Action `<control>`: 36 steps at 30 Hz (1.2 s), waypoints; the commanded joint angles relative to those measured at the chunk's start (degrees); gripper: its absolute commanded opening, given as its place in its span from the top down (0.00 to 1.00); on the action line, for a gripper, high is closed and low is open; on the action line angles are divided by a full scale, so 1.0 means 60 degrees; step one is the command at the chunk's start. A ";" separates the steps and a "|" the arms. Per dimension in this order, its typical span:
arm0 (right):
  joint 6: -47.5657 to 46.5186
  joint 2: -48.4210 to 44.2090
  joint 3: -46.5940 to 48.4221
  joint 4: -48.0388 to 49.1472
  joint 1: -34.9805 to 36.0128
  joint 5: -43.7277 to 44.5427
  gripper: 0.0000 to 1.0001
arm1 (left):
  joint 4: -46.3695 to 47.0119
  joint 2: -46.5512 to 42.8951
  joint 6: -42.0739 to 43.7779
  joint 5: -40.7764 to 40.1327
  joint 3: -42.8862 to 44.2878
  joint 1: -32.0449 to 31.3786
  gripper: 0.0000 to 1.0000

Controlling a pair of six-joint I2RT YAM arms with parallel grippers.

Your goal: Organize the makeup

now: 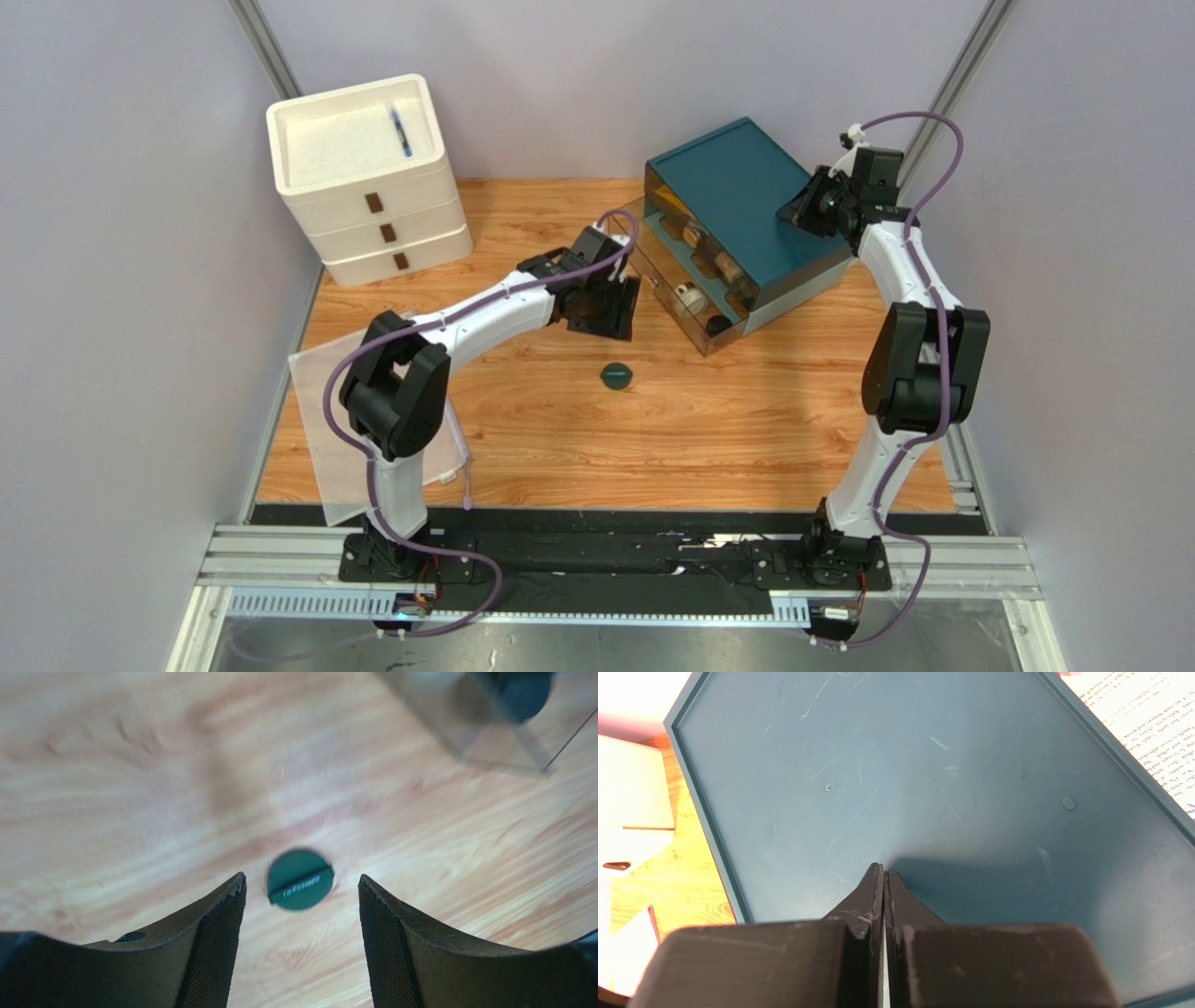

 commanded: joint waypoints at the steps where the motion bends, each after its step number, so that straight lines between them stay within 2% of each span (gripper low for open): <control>1: -0.0649 0.1931 -0.1320 -0.3682 0.0216 0.1111 1.00 | -0.0029 -0.0414 0.0323 -0.0164 -0.1101 -0.0528 0.34; 8: -0.0634 0.1932 -0.1335 -0.3696 0.0216 0.1111 1.00 | 0.0161 0.0039 0.0147 -0.0399 -0.1777 -0.0867 0.35; 19: -0.0649 0.1888 -0.1364 -0.3725 0.0216 0.1096 1.00 | 0.0059 0.1343 -0.0072 -0.0706 -0.0987 -0.0911 0.37; 21: -0.0649 0.1902 -0.1378 -0.3682 0.0216 0.1082 1.00 | -0.0086 0.1606 0.0001 -0.0692 -0.0666 -0.0911 0.42; 24: -0.0649 0.1888 -0.1379 -0.3682 0.0216 0.1082 1.00 | -0.0248 0.1899 0.0103 -0.0531 -0.0299 -0.0911 0.61; 25: -0.0634 0.1888 -0.1364 -0.3681 0.0216 0.1067 1.00 | -0.0278 0.1929 0.0132 -0.0502 -0.0254 -0.0911 0.73; 30: -0.0634 0.1873 -0.1378 -0.3696 0.0216 0.1096 1.00 | -0.0438 0.1784 0.0264 -0.0472 -0.0108 -0.0911 1.00; 36: -0.0605 0.1902 -0.1364 -0.3638 0.0216 0.1052 1.00 | -0.0235 0.1037 0.0397 -0.0633 0.0697 -0.0809 1.00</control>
